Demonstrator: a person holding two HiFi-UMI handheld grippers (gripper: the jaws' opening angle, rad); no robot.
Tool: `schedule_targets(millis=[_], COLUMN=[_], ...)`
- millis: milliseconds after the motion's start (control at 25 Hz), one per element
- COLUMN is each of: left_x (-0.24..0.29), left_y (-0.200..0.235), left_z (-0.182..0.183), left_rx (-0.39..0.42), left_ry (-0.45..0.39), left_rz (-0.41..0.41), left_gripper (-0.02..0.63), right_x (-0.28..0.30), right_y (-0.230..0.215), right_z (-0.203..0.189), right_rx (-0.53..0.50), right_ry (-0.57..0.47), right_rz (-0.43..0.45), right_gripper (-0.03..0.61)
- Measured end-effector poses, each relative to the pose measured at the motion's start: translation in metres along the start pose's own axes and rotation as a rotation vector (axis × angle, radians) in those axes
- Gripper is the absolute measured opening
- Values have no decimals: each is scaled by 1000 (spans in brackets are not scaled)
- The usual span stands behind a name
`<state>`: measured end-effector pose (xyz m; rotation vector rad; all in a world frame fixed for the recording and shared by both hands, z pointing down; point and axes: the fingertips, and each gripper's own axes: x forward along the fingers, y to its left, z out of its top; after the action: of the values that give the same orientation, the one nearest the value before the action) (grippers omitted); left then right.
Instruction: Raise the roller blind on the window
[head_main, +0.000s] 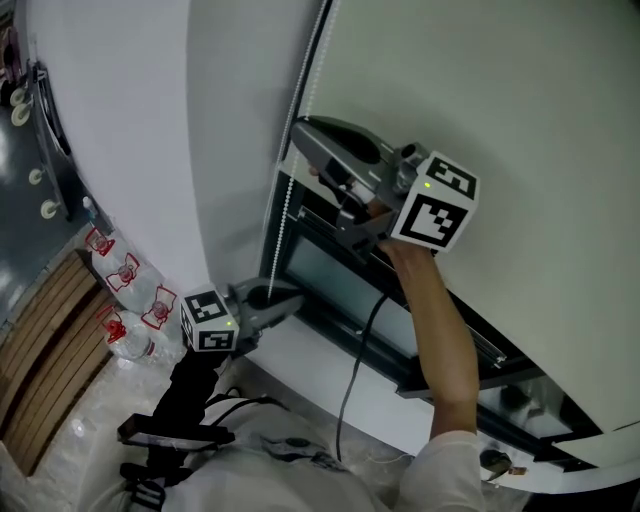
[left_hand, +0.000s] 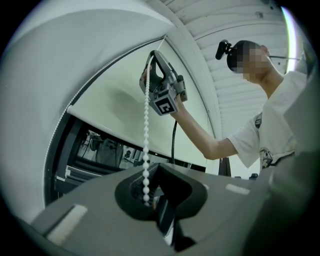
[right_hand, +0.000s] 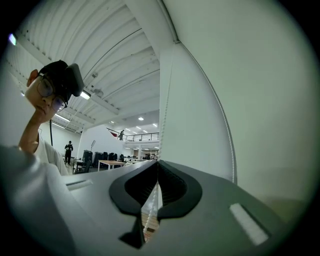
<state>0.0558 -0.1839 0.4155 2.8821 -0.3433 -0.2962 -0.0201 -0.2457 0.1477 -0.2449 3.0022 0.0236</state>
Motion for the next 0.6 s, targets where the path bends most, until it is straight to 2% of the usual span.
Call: schedule_targets(millis=[600], left_x=[-1], left_y=[2], left_z=[8], left_rx=[14], left_ry=[8], left_rz=[12], left_gripper=[-2], right_x=[-14], right_y=[8], right_z=[-70], right_rx=[73], right_ry=[48], right_rz=[-14], right_gripper=[3])
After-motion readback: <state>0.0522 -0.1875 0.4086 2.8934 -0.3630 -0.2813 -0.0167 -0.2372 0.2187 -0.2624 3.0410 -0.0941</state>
